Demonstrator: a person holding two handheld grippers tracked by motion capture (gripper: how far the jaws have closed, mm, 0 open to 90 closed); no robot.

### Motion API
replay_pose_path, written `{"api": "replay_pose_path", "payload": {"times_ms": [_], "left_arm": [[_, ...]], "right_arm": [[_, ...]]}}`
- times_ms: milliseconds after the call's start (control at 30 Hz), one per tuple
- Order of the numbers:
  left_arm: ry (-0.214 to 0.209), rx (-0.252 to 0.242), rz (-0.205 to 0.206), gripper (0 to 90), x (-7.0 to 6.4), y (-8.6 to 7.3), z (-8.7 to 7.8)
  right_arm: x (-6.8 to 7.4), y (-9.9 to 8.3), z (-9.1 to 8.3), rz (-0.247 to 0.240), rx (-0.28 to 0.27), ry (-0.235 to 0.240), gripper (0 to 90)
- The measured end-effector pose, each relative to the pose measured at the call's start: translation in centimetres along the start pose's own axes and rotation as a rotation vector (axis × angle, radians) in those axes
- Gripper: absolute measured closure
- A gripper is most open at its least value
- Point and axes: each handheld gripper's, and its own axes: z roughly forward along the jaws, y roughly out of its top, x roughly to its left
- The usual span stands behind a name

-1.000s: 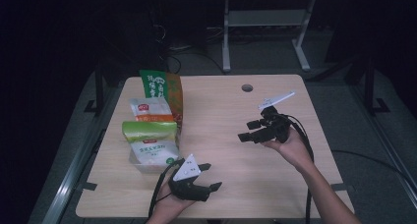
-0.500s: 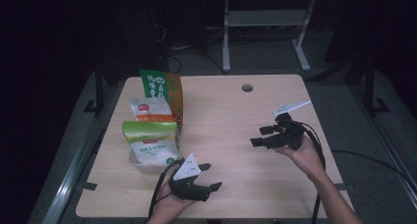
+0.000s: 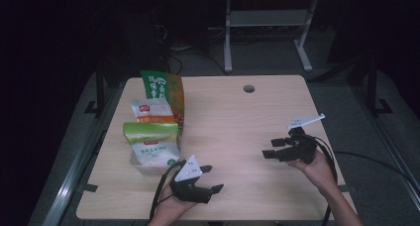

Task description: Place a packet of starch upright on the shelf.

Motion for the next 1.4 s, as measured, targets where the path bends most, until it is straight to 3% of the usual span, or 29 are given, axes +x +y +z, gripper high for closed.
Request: {"api": "replay_pose_path", "payload": {"times_ms": [467,1400], "left_arm": [[0.009,0.002,-0.010,30.0,0.1,-0.1,0.0],[0.002,0.015,-0.018,30.0,0.2,-0.4,0.2]], "right_arm": [[-1.4,-4.6,-0.8,0.079,-0.025,-0.011,27.5],[0.0,-10.0,-3.0,0.088,-0.063,-0.037,25.8]]}}
